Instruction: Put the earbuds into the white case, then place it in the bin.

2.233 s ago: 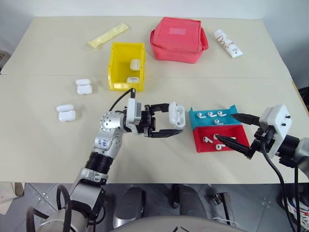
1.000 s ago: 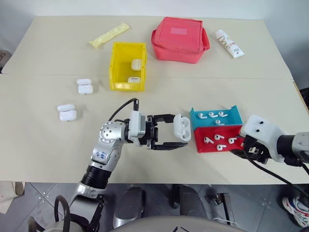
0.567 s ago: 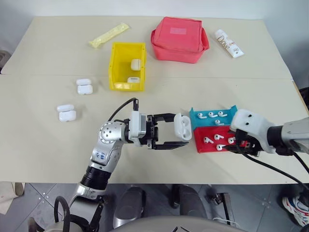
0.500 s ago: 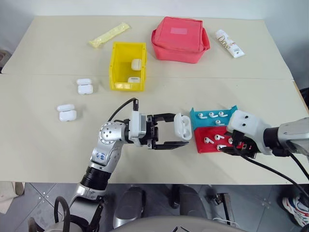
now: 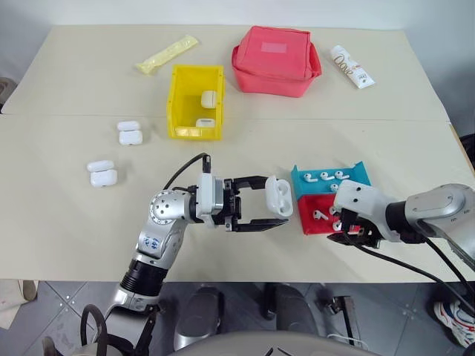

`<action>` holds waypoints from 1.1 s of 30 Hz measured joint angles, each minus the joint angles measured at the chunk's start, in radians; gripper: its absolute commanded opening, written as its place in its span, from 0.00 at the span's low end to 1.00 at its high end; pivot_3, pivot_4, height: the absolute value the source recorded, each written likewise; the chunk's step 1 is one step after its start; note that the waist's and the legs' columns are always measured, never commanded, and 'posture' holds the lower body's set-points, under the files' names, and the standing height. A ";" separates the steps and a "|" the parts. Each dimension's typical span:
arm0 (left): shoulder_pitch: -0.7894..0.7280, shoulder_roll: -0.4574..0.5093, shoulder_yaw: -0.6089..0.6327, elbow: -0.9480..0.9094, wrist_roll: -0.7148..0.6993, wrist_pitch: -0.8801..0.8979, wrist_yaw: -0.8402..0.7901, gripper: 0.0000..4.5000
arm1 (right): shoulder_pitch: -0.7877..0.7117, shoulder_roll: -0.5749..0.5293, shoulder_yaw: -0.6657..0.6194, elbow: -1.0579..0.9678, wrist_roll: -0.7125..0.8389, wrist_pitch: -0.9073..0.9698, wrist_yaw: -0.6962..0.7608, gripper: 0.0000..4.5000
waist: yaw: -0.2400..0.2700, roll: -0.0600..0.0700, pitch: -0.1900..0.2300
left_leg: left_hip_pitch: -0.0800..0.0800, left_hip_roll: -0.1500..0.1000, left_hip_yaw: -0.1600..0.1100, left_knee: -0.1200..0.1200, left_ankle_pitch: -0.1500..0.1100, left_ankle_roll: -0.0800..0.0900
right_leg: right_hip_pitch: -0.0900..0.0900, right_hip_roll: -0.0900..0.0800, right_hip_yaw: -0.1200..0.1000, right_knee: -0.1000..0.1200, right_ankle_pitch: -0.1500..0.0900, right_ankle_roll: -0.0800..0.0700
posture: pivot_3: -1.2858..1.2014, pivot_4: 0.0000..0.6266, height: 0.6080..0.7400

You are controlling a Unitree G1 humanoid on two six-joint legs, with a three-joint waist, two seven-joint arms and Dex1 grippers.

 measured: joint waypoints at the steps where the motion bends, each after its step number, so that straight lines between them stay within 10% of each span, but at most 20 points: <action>1: 0.000 0.001 0.000 -0.001 0.000 0.000 0.001 0.61 | 0.000 0.000 0.001 0.001 0.000 0.000 0.002 0.61 | 0.000 0.000 0.000 | 0.000 0.000 0.000 0.000 0.000 0.000 | 0.000 0.000 0.000 0.000 0.000 0.000 | 0.52 0.24 1.00; 33: 0.003 0.001 0.000 -0.002 0.006 -0.001 0.010 0.61 | 0.014 -0.007 0.010 0.040 -0.076 -0.046 0.014 0.56 | -0.001 0.000 0.000 | 0.000 0.000 0.000 0.000 0.000 0.000 | 0.000 0.000 -0.001 0.001 0.000 0.000 | 0.52 0.24 1.00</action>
